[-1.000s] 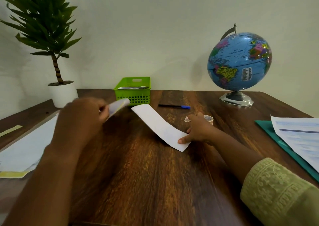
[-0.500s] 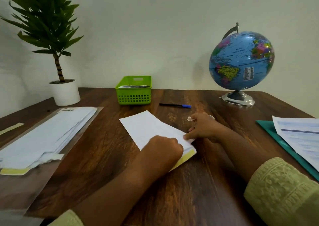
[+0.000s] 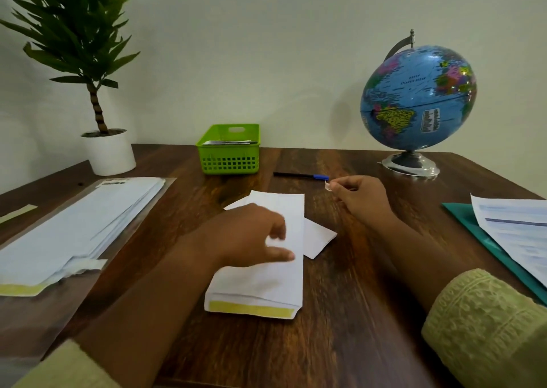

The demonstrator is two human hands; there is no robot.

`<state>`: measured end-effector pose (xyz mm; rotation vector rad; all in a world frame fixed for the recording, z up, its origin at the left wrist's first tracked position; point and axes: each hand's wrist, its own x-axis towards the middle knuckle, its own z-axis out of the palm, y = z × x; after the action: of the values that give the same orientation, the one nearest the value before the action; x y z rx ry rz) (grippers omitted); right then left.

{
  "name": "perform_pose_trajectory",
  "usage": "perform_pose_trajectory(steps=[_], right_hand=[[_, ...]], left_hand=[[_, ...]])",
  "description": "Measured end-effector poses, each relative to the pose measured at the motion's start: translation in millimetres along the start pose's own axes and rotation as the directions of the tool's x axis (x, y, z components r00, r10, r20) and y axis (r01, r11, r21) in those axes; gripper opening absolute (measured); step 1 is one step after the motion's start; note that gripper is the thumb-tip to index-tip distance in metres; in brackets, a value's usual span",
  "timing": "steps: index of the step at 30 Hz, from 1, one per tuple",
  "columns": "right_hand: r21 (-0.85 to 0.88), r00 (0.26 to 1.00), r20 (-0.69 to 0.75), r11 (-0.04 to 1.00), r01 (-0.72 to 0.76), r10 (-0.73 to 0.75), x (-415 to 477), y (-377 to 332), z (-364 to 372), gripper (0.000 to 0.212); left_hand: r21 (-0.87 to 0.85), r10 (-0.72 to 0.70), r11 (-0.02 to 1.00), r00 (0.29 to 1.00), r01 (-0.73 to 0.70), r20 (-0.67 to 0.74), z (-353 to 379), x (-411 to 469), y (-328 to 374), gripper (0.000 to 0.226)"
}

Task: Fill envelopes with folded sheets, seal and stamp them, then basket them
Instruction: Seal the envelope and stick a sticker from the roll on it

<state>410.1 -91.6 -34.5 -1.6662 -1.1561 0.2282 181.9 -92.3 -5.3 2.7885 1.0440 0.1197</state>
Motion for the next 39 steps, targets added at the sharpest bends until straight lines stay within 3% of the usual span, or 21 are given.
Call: perform_pose_trajectory(steps=[2, 4, 7, 12, 14, 16, 18, 20, 25, 32, 39], right_hand=[[0.021, 1.0, -0.01, 1.0, 0.017, -0.017, -1.0, -0.4, 0.8, 0.021], [0.032, 1.0, 0.002, 0.999, 0.024, -0.024, -1.8, 0.5, -0.2, 0.019], [0.04, 0.999, 0.037, 0.999, -0.004, 0.003, -2.4, 2.7, -2.2, 0.017], [0.099, 0.98, 0.167, 0.987, -0.127, 0.109, -1.9, 2.4, -2.5, 0.012], [0.088, 0.962, 0.214, 0.977, -0.194, 0.171, -1.6, 1.2, -0.5, 0.018], [0.05, 0.932, 0.275, 0.965, -0.259, 0.236, -1.6, 0.8, 0.7, 0.027], [-0.018, 0.903, 0.329, 0.957, -0.288, 0.278, -2.0, 0.6, 0.1, 0.024], [-0.097, 0.873, 0.366, 0.946, -0.308, 0.322, -2.9, 0.6, -2.3, 0.015], [-0.164, 0.794, 0.44, 0.907, -0.388, 0.419, -3.6, -6.8, -7.9, 0.007], [-0.263, 0.786, 0.461, 0.909, -0.324, 0.413, -10.4, -14.5, -2.7, 0.006], [-0.3, 0.802, 0.469, 0.921, -0.249, 0.37, -11.0, -14.7, -0.4, 0.003]], left_hand=[[0.025, -0.046, 0.999, 0.999, 0.046, -0.03, 15.2, 14.2, 8.0, 0.063], [0.046, -0.048, 0.998, 0.993, 0.043, 0.106, 29.3, 26.1, 13.9, 0.076], [-0.055, -0.033, 0.997, 0.96, 0.051, 0.276, 31.9, 29.8, 5.8, 0.073], [-0.247, 0.106, 0.969, 0.916, -0.008, 0.386, 10.9, 13.0, -25.8, 0.061], [-0.366, 0.127, 0.93, 0.941, -0.003, 0.314, 14.9, 10.5, -34.6, 0.042], [-0.463, 0.084, 0.886, 0.989, -0.017, 0.123, 23.8, 14.1, -36.2, 0.021], [-0.427, -0.005, 0.902, 0.99, -0.056, -0.14, 34.6, 22.1, -33.3, 0.018], [-0.348, -0.01, 0.932, 0.955, -0.099, -0.298, 45.0, 30.4, -26.9, 0.029], [-0.152, 0.074, 0.984, 0.988, -0.095, -0.138, 60.1, 42.3, -17.7, 0.051], [0.052, 0.106, 0.994, 0.976, -0.098, -0.188, 66.2, 46.1, -11.6, 0.054], [0.062, 0.147, 0.989, 0.967, -0.137, -0.207, 69.1, 48.5, -15.0, 0.043]])
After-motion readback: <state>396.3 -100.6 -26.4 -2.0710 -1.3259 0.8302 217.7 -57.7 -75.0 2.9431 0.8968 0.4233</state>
